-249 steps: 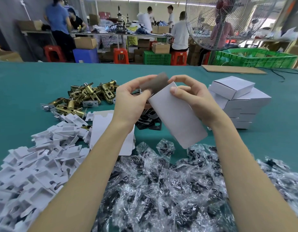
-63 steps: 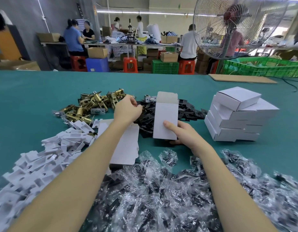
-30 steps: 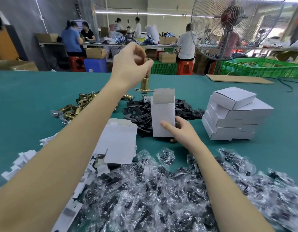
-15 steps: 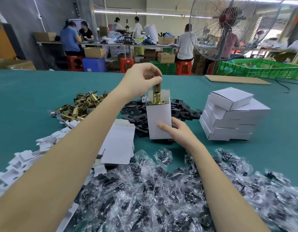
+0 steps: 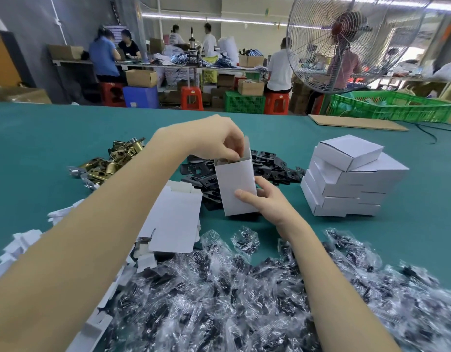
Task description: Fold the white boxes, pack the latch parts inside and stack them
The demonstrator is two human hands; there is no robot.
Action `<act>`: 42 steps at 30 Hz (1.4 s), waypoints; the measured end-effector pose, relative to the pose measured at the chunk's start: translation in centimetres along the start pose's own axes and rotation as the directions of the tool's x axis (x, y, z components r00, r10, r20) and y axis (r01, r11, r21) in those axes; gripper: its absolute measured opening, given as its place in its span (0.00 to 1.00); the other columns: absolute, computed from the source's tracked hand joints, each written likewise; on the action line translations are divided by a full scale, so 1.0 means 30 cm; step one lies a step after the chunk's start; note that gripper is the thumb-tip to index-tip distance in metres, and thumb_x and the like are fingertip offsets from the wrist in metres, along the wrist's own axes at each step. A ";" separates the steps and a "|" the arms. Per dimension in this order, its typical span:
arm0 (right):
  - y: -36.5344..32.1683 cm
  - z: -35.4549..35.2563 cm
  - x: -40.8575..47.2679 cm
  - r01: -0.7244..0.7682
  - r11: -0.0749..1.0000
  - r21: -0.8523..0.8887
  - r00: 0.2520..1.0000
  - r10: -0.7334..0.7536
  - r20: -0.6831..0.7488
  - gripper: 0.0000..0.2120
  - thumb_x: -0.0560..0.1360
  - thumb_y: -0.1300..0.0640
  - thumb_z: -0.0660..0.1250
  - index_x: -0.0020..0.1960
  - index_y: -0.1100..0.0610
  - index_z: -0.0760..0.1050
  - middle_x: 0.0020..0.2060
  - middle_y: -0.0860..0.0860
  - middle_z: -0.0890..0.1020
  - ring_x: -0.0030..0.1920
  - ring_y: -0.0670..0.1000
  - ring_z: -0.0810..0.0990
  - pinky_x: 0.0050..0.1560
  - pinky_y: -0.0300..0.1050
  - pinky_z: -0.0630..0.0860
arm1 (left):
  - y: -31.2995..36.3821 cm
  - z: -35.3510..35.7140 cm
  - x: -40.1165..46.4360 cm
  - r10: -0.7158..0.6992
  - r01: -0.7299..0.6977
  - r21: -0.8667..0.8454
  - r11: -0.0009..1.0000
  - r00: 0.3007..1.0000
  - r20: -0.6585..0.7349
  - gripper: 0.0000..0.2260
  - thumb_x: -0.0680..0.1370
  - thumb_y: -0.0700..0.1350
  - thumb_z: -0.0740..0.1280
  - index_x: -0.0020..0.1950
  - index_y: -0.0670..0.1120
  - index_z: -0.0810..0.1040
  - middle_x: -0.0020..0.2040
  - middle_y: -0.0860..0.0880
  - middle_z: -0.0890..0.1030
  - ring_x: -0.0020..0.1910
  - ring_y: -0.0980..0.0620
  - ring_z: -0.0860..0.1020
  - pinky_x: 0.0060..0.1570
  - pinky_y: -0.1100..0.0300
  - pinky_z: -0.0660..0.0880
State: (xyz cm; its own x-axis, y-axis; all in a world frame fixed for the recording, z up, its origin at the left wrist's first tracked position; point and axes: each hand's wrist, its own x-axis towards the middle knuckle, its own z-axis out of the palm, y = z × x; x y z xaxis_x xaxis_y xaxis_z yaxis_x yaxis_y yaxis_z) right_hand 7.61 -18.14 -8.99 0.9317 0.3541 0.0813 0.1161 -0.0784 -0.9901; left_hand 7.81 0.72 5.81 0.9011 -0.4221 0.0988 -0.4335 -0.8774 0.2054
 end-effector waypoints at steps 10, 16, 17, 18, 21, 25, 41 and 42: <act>-0.006 0.000 -0.001 -0.018 1.000 -0.008 1.000 0.018 -0.001 0.16 0.75 0.50 0.76 0.61 0.46 0.78 0.50 0.45 0.88 0.50 0.45 0.86 0.47 0.36 0.79 | 0.017 0.088 -0.052 -0.033 0.034 0.031 0.999 0.999 -0.044 0.16 0.84 0.54 0.62 0.49 0.44 0.81 0.44 0.48 0.82 0.44 0.48 0.77 0.45 0.56 0.72; 0.000 -0.009 0.006 -0.005 0.998 0.063 0.996 0.011 -0.090 0.17 0.75 0.55 0.77 0.61 0.48 0.78 0.52 0.49 0.87 0.55 0.51 0.86 0.58 0.54 0.82 | 0.090 0.248 -0.086 -0.454 -0.031 -0.619 0.785 0.650 -0.609 0.20 0.80 0.49 0.70 0.68 0.44 0.70 0.64 0.48 0.75 0.64 0.51 0.73 0.64 0.58 0.69; -0.002 -0.012 0.007 0.004 0.996 0.087 0.993 0.007 -0.118 0.17 0.75 0.56 0.77 0.61 0.48 0.78 0.53 0.50 0.87 0.55 0.53 0.86 0.58 0.55 0.82 | 0.102 0.273 -0.080 -0.560 0.014 -0.726 0.688 0.646 -0.519 0.22 0.80 0.50 0.70 0.69 0.43 0.69 0.63 0.47 0.74 0.64 0.49 0.73 0.64 0.57 0.70; -0.007 -0.016 0.008 0.012 0.994 0.111 0.990 0.004 -0.140 0.17 0.75 0.58 0.76 0.60 0.48 0.78 0.54 0.51 0.87 0.56 0.54 0.85 0.57 0.55 0.82 | 0.115 0.300 -0.075 -0.616 0.065 -0.790 0.609 0.666 -0.420 0.24 0.80 0.52 0.70 0.70 0.44 0.68 0.63 0.47 0.74 0.63 0.48 0.74 0.63 0.55 0.71; -0.031 -0.032 0.004 0.023 0.987 0.159 0.988 0.002 -0.153 0.17 0.75 0.60 0.74 0.61 0.48 0.77 0.53 0.52 0.87 0.53 0.54 0.85 0.46 0.47 0.82 | 0.160 0.389 -0.073 -0.603 0.110 -0.878 0.465 0.766 -0.224 0.28 0.79 0.55 0.71 0.73 0.48 0.64 0.61 0.49 0.77 0.58 0.51 0.78 0.57 0.55 0.76; -0.082 -0.062 -0.026 -0.010 0.994 0.113 0.998 0.017 -0.058 0.21 0.70 0.53 0.75 0.62 0.48 0.78 0.54 0.50 0.87 0.50 0.49 0.86 0.45 0.48 0.83 | 0.186 0.462 -0.083 -0.560 0.048 -0.985 0.166 0.827 -0.054 0.18 0.80 0.56 0.69 0.66 0.53 0.70 0.57 0.50 0.81 0.57 0.50 0.81 0.60 0.50 0.79; -0.229 -0.112 -0.057 -0.095 0.922 -0.375 0.982 0.024 -0.189 0.16 0.79 0.50 0.71 0.65 0.50 0.76 0.55 0.48 0.83 0.57 0.50 0.82 0.57 0.50 0.77 | 0.201 0.475 -0.111 -0.545 0.088 -0.967 -0.241 0.812 0.210 0.15 0.82 0.48 0.67 0.66 0.45 0.72 0.63 0.43 0.79 0.55 0.47 0.79 0.56 0.47 0.81; -0.238 -0.117 -0.061 -0.091 0.926 -0.366 0.980 0.018 -0.199 0.14 0.79 0.50 0.71 0.64 0.50 0.77 0.54 0.48 0.84 0.57 0.50 0.82 0.55 0.49 0.77 | 0.201 0.477 -0.112 -0.547 0.093 -0.968 -0.231 0.811 0.209 0.14 0.82 0.48 0.67 0.66 0.45 0.72 0.63 0.43 0.79 0.55 0.47 0.79 0.57 0.47 0.81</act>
State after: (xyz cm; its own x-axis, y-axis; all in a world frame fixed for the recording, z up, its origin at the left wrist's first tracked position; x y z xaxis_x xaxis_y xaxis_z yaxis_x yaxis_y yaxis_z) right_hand 6.30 -21.51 -1.65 0.9834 0.1604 0.0844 0.1485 -0.4459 -0.8827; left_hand 2.18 -6.42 -7.22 0.9677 0.0904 -0.2354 0.1842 0.3840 0.9048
